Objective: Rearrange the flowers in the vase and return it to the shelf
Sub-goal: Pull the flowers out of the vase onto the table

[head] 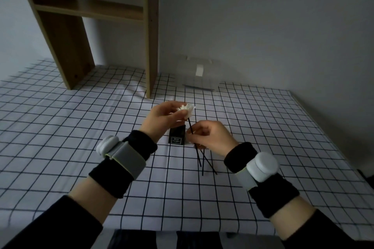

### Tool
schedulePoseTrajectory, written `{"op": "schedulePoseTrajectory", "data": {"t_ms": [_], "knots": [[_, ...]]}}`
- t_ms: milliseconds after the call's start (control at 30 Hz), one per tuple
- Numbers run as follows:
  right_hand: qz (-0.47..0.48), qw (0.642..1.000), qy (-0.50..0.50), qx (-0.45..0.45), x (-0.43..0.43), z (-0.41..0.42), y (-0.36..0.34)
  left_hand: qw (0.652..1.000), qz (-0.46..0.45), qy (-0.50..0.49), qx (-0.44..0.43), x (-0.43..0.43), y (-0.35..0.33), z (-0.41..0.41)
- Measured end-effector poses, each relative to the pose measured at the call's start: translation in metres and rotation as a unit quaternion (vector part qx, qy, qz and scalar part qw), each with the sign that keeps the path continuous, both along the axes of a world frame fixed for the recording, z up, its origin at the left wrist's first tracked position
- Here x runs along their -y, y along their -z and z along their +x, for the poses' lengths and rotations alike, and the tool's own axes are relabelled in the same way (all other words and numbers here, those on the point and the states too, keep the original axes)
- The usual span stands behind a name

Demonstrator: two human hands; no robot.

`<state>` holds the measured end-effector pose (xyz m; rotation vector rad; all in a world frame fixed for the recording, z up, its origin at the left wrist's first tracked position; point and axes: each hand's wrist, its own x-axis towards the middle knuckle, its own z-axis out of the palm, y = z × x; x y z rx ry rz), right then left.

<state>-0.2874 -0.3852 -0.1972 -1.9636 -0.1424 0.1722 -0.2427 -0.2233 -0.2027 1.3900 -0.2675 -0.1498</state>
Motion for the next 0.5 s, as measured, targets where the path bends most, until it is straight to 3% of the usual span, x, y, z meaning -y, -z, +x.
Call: {"op": "schedulePoseTrajectory", "data": {"t_ms": [233, 500], "knots": [[0.077, 0.995, 0.057, 0.001, -0.002, -0.001, 0.004, 0.997, -0.029, -0.07, 0.005, -0.003, 0.013, -0.003], [0.033, 0.996, 0.08, -0.004, 0.01, -0.003, 0.018, 0.988, -0.009, -0.155, 0.014, -0.015, 0.024, -0.005]]}}
